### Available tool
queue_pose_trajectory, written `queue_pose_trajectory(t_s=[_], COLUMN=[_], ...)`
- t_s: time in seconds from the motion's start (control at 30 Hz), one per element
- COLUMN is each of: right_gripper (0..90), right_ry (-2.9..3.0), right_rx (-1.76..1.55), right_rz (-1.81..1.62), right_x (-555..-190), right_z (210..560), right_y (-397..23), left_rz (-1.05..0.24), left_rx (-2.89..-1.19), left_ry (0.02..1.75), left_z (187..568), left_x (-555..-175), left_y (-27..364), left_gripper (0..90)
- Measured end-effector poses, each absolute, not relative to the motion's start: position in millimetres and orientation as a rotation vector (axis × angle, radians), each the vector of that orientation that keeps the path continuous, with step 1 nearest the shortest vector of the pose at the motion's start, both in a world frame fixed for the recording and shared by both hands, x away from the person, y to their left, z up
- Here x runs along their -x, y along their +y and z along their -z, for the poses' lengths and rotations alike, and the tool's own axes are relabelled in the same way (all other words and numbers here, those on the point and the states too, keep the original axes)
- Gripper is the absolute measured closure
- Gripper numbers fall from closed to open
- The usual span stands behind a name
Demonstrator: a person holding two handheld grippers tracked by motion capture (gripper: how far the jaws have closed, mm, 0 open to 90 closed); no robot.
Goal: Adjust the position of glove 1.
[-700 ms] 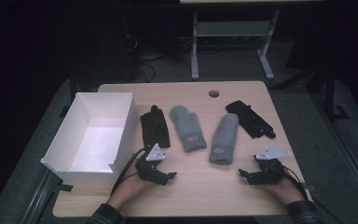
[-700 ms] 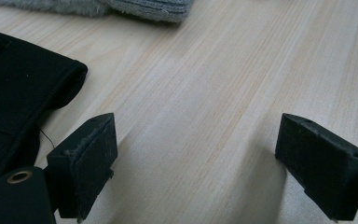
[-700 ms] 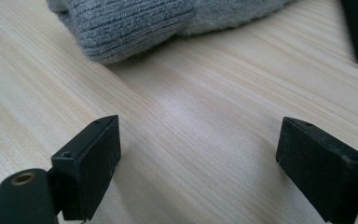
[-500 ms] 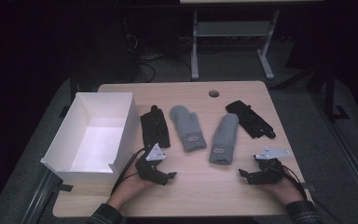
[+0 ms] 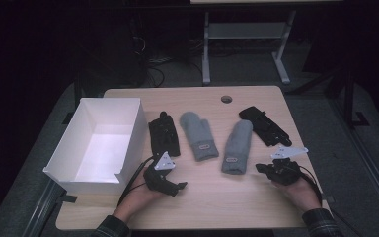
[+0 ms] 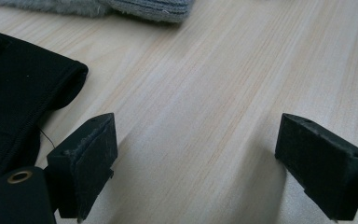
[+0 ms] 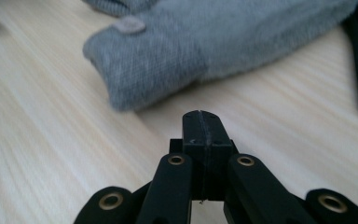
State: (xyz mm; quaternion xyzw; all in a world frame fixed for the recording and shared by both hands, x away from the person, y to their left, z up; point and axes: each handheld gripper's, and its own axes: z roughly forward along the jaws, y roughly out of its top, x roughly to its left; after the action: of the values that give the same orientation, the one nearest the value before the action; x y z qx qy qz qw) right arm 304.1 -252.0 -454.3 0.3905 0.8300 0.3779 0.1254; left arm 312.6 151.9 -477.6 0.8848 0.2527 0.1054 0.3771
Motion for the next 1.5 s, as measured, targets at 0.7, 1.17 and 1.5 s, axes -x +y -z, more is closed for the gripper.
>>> queue_pose_trajectory(t_s=[0.7, 1.17, 1.5], right_gripper=[90.0, 90.0, 90.0], right_ry=[2.466, 2.565, 2.619], right_rx=[-0.945, -0.945, -0.921], right_rz=[-1.204, -1.103, -1.106], right_x=[-346, -363, -355], right_z=[429, 445, 450], right_y=[-213, -199, -192], left_rz=[-0.279, -0.287, -0.285], left_rx=[-2.275, -2.263, -2.265], left_ry=[0.637, 0.674, 0.673], left_z=[477, 477, 477], left_x=[-302, -296, -295], left_y=[159, 166, 167], left_gripper=[12.2, 12.2, 12.2])
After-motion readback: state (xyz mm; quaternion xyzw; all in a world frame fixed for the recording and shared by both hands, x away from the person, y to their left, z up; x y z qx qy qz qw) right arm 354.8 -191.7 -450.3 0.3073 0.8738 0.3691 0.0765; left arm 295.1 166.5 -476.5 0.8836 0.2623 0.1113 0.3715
